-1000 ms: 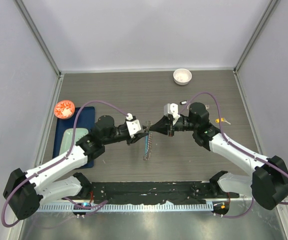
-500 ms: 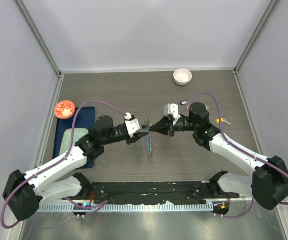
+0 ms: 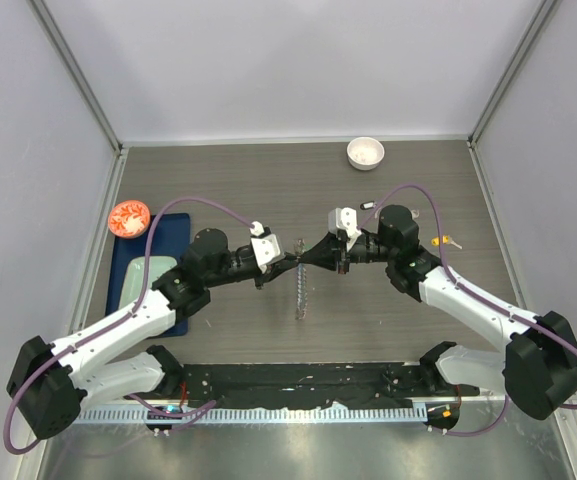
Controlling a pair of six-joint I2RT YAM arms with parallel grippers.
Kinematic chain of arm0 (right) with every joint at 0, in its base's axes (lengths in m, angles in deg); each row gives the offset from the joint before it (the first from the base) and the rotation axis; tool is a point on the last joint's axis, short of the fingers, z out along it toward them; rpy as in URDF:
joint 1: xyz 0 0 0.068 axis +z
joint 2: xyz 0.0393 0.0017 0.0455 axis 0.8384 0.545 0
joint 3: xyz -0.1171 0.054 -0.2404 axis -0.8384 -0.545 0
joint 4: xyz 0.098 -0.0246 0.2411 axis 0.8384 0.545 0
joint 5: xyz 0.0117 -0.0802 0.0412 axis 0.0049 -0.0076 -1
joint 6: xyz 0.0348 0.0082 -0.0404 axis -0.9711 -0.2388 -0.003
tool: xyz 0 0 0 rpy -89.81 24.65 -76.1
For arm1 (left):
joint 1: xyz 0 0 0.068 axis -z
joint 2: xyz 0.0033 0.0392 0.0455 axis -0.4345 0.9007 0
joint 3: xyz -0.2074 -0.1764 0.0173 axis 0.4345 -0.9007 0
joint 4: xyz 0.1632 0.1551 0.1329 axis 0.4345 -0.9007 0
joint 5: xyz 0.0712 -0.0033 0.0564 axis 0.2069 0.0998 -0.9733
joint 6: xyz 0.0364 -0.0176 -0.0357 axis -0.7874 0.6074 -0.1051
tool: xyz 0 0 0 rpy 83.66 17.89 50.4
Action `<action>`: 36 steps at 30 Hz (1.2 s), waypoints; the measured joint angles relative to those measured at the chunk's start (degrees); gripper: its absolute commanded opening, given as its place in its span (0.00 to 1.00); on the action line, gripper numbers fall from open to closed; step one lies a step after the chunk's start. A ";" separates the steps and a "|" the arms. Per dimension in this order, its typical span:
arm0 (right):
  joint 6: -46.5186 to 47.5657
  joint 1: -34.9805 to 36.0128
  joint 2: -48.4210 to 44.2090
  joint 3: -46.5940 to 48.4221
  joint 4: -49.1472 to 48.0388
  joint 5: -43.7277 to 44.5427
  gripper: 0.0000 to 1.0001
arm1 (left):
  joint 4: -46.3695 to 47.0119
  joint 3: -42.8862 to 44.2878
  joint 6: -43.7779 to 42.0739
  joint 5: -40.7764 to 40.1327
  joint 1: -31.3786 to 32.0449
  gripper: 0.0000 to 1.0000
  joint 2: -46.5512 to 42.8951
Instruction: Put the keys on the keyring
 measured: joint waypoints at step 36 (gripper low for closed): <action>-18.38 0.26 -5.22 2.38 2.08 29.81 0.98 | -4.98 -0.59 1.09 -9.86 -0.09 0.00 -7.26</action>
